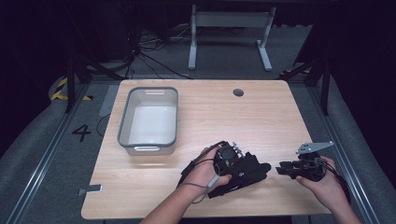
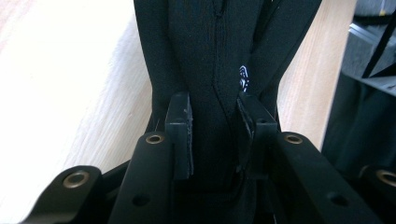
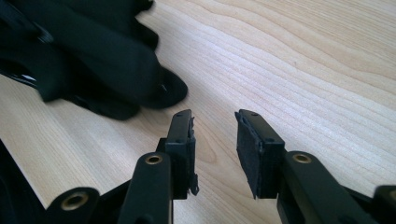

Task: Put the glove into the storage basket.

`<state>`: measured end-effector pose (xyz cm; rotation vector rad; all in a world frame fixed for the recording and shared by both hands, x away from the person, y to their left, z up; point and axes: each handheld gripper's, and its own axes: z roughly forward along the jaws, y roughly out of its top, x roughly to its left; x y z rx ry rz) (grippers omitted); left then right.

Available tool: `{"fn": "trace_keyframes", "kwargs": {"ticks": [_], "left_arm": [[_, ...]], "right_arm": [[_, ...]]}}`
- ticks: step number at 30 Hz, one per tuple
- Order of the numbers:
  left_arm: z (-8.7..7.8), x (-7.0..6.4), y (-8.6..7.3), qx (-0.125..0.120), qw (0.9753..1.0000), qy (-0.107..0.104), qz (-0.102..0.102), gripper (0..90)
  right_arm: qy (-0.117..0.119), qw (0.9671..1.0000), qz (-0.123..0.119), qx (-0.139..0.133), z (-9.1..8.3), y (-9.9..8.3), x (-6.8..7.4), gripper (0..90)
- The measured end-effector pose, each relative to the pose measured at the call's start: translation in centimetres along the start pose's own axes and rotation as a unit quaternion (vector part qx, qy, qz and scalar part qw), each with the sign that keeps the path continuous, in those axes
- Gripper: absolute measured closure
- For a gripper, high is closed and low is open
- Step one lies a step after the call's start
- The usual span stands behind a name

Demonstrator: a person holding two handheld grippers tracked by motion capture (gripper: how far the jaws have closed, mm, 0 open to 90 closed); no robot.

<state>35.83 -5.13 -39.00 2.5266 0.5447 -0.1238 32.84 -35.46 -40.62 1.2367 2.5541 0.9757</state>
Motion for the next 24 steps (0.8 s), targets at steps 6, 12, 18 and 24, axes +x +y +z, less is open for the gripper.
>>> {"fn": "trace_keyframes", "kwargs": {"ticks": [6, 12, 18, 24], "left_arm": [[-2.7, 0.8, -0.5, -0.03, 0.9993, 0.009, -0.019, 69.5], [-5.3, 1.5, -0.6, -0.05, 0.9982, 0.02, -0.028, 69.4], [-6.9, 2.3, -0.7, -0.061, 0.9969, 0.03, -0.04, 69.4], [-8.4, 3.5, -1.1, -0.082, 0.9938, 0.035, -0.066, 69.4]], "right_arm": [[0.001, 1.0, 0.003, 0.006, 0.5, 0.0, 0.0, 66.4], [0.003, 0.9999, 0.0, 0.017, 1.2, 0.2, 0.0, 66.3], [0.006, 0.9998, -0.004, 0.016, 1.5, 0.5, 0.1, 66.2], [0.009, 0.9998, -0.007, 0.017, 1.7, 0.7, 0.1, 66.2]]}}
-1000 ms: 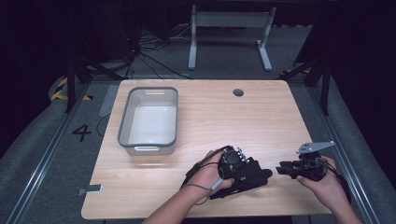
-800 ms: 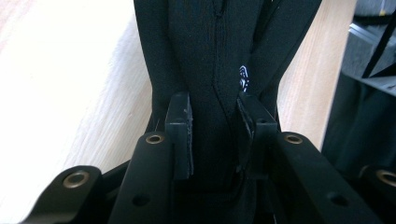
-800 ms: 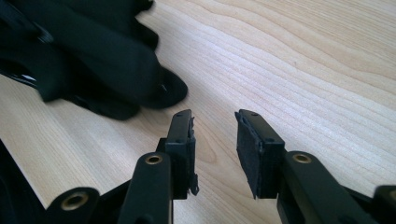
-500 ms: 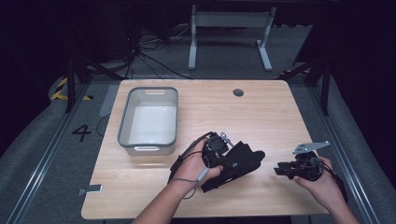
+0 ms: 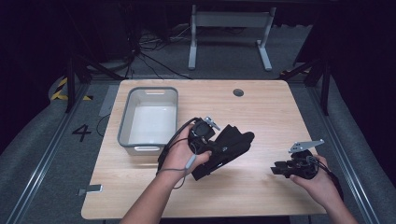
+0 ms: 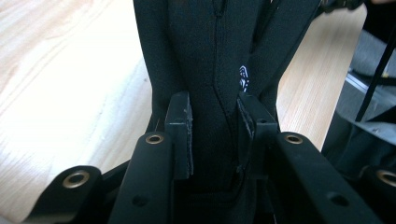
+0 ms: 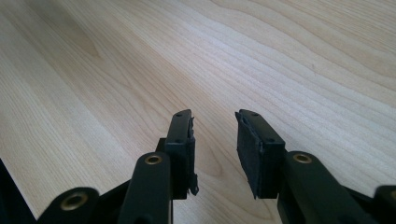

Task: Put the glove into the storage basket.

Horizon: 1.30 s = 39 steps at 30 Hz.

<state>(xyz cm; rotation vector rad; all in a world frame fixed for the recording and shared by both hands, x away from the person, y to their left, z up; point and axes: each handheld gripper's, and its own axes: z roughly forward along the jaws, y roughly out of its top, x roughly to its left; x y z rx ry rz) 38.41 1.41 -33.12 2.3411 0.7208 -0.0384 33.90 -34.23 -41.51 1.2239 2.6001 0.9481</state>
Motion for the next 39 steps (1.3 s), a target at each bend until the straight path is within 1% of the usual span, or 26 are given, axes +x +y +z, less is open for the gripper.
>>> {"fn": "trace_keyframes", "kwargs": {"ticks": [2, 7, 12, 17, 20, 23, 25, 28, 30, 31, 33, 36, 39], "left_arm": [[-0.6, 0.5, 0.1, -0.006, 0.9999, 0.005, -0.008, 69.5], [-2.0, 1.8, 0.5, -0.009, 0.9993, 0.03, -0.022, 69.5], [-3.6, 3.4, 0.6, -0.011, 0.9974, 0.059, -0.038, 69.4], [-4.9, 4.9, 0.5, -0.025, 0.9951, 0.078, -0.055, 69.3], [-5.5, 5.9, 0.3, -0.035, 0.9926, 0.09, -0.073, 69.4], [-6.1, 6.8, 0.1, -0.04, 0.9896, 0.105, -0.091, 69.4], [-6.3, 7.3, 0.1, -0.04, 0.9885, 0.11, -0.097, 69.4], [-6.7, 8.1, 0.0, -0.039, 0.9859, 0.122, -0.107, 69.4], [-7.1, 8.7, 0.0, -0.043, 0.9836, 0.13, -0.117, 69.4], [-7.2, 8.9, 0.0, -0.043, 0.9829, 0.133, -0.119, 69.4], [-7.8, 9.5, -0.1, -0.046, 0.9801, 0.143, -0.13, 69.4], [-8.1, 10.1, -0.5, -0.051, 0.9771, 0.147, -0.145, 69.4], [-8.3, 10.8, -0.9, -0.052, 0.9723, 0.162, -0.16, 69.3]], "right_arm": [[0.0, 1.0, -0.001, 0.0, 0.0, 0.1, 0.0, 66.2], [0.0, 1.0, 0.001, -0.001, 0.1, -0.1, 0.1, 66.2], [-0.005, 1.0, 0.003, 0.001, 0.1, -0.5, 0.1, 66.2], [-0.006, 0.9999, 0.009, 0.007, 0.2, -1.0, 0.3, 66.2], [-0.007, 0.9999, 0.009, 0.008, 0.2, -1.2, 0.3, 66.1], [-0.008, 0.9999, 0.01, 0.007, 0.2, -1.2, 0.4, 66.1], [-0.01, 0.9999, 0.009, 0.006, 0.1, -1.2, 0.4, 66.1], [-0.014, 0.9999, 0.009, 0.001, 0.0, -1.2, 0.4, 66.1], [-0.014, 0.9999, 0.009, 0.0, 0.0, -1.2, 0.4, 66.1], [-0.014, 0.9999, 0.008, 0.002, 0.0, -1.2, 0.4, 66.2], [-0.016, 0.9999, 0.005, 0.001, -0.1, -1.2, 0.5, 66.1], [-0.019, 0.9998, 0.0, -0.005, -0.2, -1.1, 0.6, 66.2], [-0.021, 0.9998, -0.002, -0.006, -0.2, -1.0, 0.7, 66.2]]}}
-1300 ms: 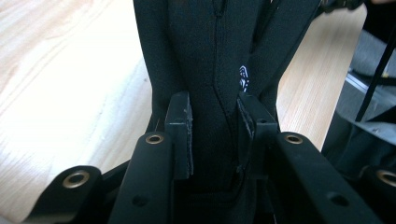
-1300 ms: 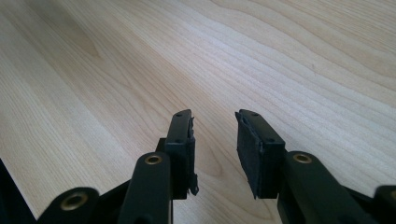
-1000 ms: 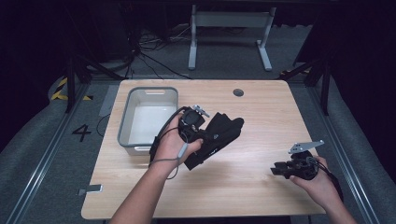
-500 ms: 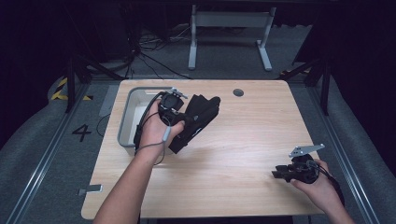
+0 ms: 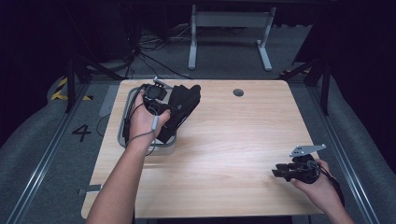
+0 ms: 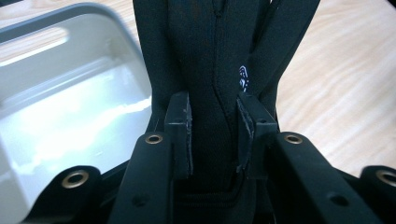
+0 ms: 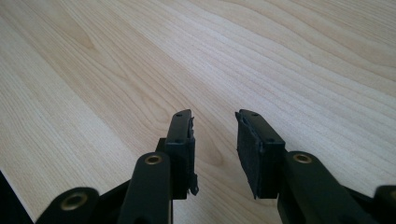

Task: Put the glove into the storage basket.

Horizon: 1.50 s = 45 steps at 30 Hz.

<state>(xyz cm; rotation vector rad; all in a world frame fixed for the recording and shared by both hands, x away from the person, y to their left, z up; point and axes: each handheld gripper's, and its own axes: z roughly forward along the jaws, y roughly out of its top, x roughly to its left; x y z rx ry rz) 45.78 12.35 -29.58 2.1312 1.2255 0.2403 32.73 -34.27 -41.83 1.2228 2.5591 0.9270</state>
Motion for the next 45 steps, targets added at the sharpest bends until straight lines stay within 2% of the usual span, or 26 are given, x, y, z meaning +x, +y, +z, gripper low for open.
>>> {"fn": "trace_keyframes", "kwargs": {"ticks": [4, 9, 12, 16, 21, 25, 27, 30, 35, 39, 42, 45], "left_arm": [[0.2, 1.1, -0.1, -0.003, 0.9995, 0.02, -0.025, 69.4], [0.3, 2.6, -0.1, -0.011, 0.997, 0.041, -0.065, 69.3], [0.4, 3.1, -0.1, -0.012, 0.9963, 0.045, -0.072, 69.2], [1.0, 3.4, -0.1, -0.005, 0.9948, 0.065, -0.078, 69.1], [1.8, 3.8, -0.3, -0.004, 0.9911, 0.085, -0.102, 69.0], [2.4, 3.8, -0.7, 0.007, 0.9891, 0.108, -0.1, 68.8], [2.6, 4.3, -0.9, 0.006, 0.9877, 0.107, -0.114, 68.8], [3.1, 4.9, -1.2, 0.008, 0.987, 0.101, -0.125, 68.8], [4.2, 5.9, -1.6, 0.025, 0.9851, 0.099, -0.138, 68.8], [5.1, 6.7, -2.0, 0.042, 0.982, 0.103, -0.153, 68.8], [5.8, 7.3, -2.4, 0.056, 0.9792, 0.094, -0.171, 68.6], [6.3, 7.6, -2.6, 0.065, 0.9782, 0.095, -0.173, 68.5]], "right_arm": [[0.002, 1.0, -0.005, 0.002, 0.3, 0.3, 0.1, 66.2], [0.005, 0.9999, -0.007, 0.005, 0.6, 0.5, 0.2, 66.2], [0.005, 0.9999, -0.009, 0.005, 0.7, 0.6, 0.1, 66.1], [0.005, 0.9999, -0.012, 0.007, 0.8, 0.6, 0.3, 65.9], [0.005, 0.9998, -0.017, 0.007, 0.9, 0.7, 0.5, 65.6], [0.004, 0.9998, -0.016, 0.007, 0.9, 0.7, 0.6, 64.9], [0.004, 0.9998, -0.016, 0.008, 0.9, 0.6, 0.6, 64.4], [0.003, 0.9998, -0.016, 0.008, 0.9, 0.5, 0.7, 64.2], [0.004, 0.9999, -0.014, 0.008, 0.9, 0.5, 0.8, 64.0], [0.005, 0.9998, -0.015, 0.01, 1.0, 0.5, 0.9, 63.8], [0.005, 0.9998, -0.014, 0.011, 1.0, 0.4, 1.0, 63.6], [0.004, 0.9999, -0.012, 0.011, 0.9, 0.3, 0.9, 63.6]]}}
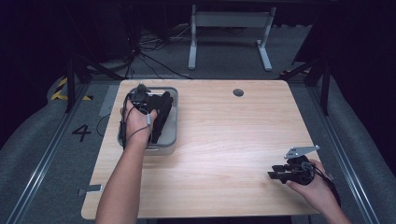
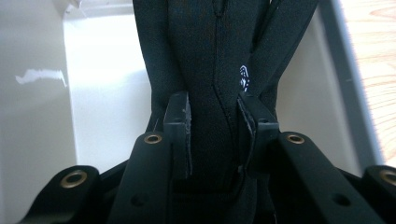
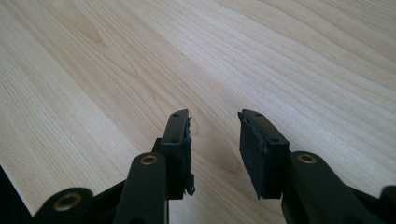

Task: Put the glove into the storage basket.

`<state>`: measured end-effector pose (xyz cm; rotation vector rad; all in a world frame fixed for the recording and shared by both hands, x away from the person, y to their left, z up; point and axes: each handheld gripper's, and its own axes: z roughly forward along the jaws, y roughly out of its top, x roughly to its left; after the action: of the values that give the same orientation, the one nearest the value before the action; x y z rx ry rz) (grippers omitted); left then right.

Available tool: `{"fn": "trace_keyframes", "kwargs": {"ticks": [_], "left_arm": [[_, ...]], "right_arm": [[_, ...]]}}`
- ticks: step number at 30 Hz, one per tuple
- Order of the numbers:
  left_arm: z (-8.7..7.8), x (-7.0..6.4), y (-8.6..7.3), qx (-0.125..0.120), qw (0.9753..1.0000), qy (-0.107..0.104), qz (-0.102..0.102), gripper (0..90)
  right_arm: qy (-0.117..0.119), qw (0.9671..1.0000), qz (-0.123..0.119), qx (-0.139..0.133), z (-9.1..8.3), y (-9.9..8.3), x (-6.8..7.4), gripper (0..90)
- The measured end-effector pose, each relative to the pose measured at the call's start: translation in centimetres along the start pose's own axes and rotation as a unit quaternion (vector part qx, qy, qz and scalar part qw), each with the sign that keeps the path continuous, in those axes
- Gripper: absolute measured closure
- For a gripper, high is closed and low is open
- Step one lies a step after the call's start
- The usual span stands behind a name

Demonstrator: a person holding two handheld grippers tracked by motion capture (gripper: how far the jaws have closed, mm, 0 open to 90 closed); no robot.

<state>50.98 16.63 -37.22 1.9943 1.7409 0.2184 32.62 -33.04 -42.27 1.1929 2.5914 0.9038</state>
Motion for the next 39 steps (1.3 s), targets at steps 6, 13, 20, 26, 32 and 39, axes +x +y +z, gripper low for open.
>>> {"fn": "trace_keyframes", "kwargs": {"ticks": [6, 13, 20, 26, 32, 39], "left_arm": [[1.1, 0.4, 0.1, 0.018, 0.9998, 0.003, -0.013, 68.5], [1.8, 0.6, 0.2, 0.034, 0.9993, 0.0, -0.019, 68.2], [2.4, 0.5, 0.4, 0.044, 0.9989, 0.001, -0.017, 66.5], [2.0, 0.6, 0.3, 0.018, 0.9998, -0.001, -0.012, 51.4], [0.2, 0.4, -0.3, -0.017, 0.9997, -0.018, 0.002, 46.3], [-2.8, -0.4, -1.7, -0.051, 0.9976, -0.039, 0.024, 47.8]], "right_arm": [[0.0, 1.0, 0.0, 0.0, 0.0, -0.2, 0.0, 62.9], [-0.003, 1.0, 0.003, -0.003, -0.2, -0.4, -0.1, 62.8], [-0.005, 0.9999, 0.006, -0.007, -0.4, -0.6, -0.2, 62.6], [-0.005, 1.0, 0.005, -0.006, -0.3, -0.5, -0.2, 62.2], [-0.004, 0.9999, 0.003, -0.013, -0.2, 0.1, -0.7, 61.0], [0.002, 0.9999, -0.004, -0.015, 0.4, 1.4, -1.5, 60.8]]}}
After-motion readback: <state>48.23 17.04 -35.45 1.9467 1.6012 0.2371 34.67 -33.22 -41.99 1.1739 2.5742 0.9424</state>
